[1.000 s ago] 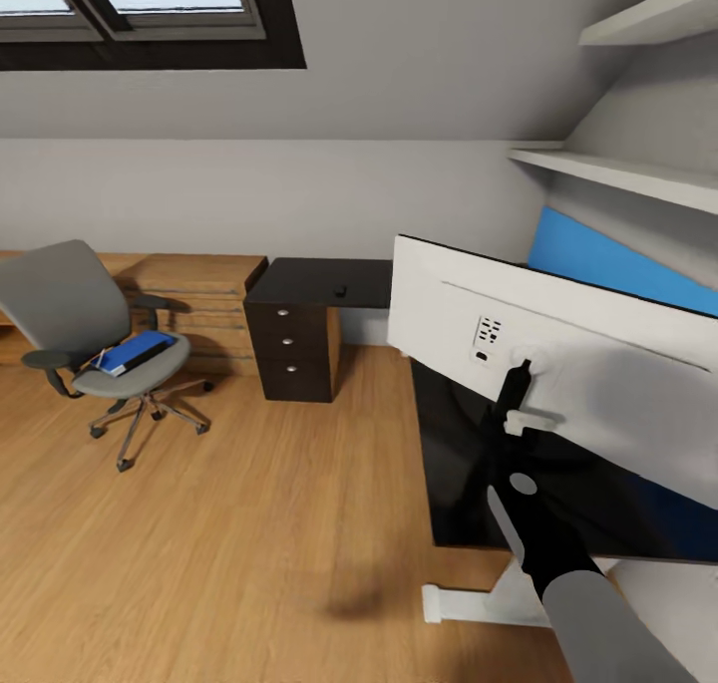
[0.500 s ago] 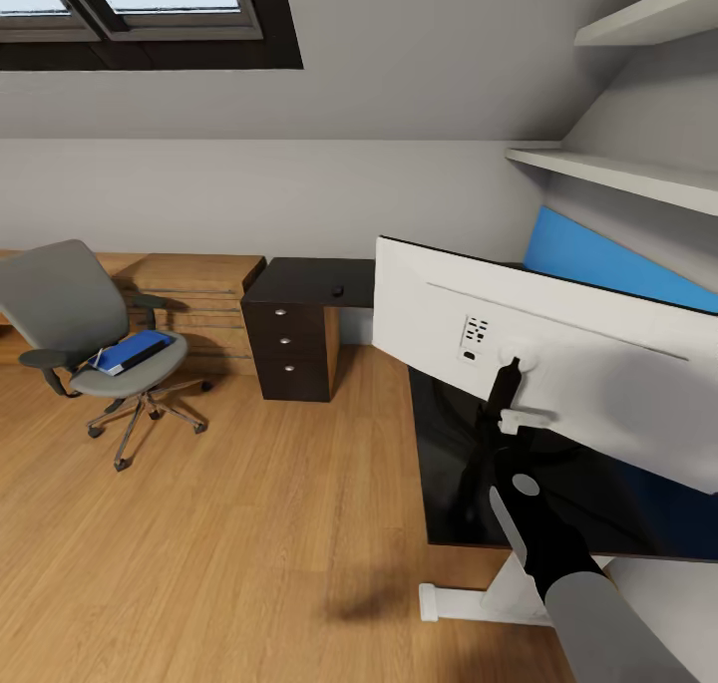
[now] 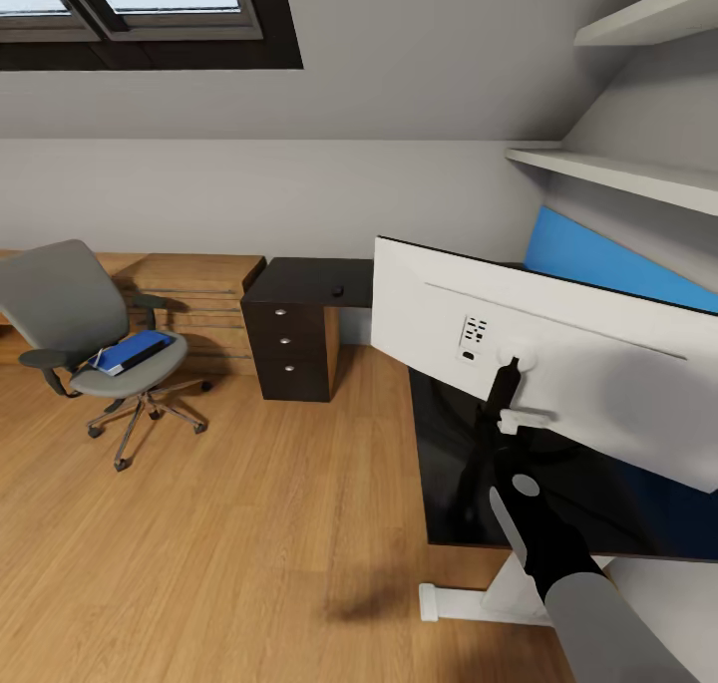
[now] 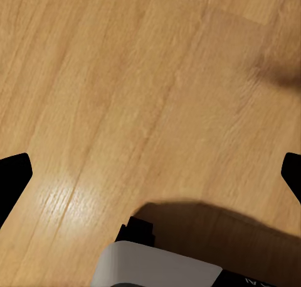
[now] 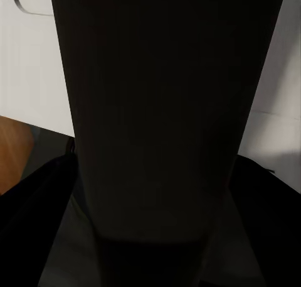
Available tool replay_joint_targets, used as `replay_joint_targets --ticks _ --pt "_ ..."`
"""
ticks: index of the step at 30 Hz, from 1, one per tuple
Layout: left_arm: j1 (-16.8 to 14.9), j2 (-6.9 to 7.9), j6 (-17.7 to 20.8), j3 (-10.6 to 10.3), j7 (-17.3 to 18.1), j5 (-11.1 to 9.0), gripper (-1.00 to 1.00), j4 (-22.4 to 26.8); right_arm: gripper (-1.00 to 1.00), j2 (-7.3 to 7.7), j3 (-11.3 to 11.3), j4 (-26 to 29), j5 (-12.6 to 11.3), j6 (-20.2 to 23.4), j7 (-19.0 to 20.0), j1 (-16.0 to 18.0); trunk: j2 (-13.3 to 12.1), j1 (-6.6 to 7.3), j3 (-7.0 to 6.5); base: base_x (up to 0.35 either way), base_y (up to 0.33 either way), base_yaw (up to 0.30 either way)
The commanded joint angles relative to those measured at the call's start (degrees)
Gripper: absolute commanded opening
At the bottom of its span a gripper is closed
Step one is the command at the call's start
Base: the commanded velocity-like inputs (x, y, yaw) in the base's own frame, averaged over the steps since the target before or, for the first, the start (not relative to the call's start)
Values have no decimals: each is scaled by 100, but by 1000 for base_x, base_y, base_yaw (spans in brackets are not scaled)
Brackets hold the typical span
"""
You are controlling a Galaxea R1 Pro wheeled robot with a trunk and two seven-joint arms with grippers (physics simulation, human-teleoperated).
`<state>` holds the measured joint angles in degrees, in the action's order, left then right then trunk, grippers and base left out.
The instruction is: In the bedroom, organize the workspace by keeping the computer under the desk, ensuring the monitor is on the desk, placing the keyboard on the desk next to the monitor, placing the mouse on the desk next to the keyboard, moving the folder from the swivel chair onto the desk next to the mouse, stacking the notebook on top of the folder with the pen on top of the notebook, and positioning the swivel chair next to the desk.
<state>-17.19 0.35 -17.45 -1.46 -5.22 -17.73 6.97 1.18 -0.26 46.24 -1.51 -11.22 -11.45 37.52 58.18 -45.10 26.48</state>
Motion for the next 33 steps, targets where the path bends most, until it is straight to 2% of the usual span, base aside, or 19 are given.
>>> replay_joint_targets --ticks 1,33 --pt "-4 0 -18 -20 -15 -20 100 -3 -100 -3 -9 -397 -69 -9 -2 1 3 -1 6 0 0 0" --pt "-4 0 -21 -18 -15 -20 100 -3 -100 -21 -9 -402 -69 -12 -19 1 3 -1 6 0 0 0"
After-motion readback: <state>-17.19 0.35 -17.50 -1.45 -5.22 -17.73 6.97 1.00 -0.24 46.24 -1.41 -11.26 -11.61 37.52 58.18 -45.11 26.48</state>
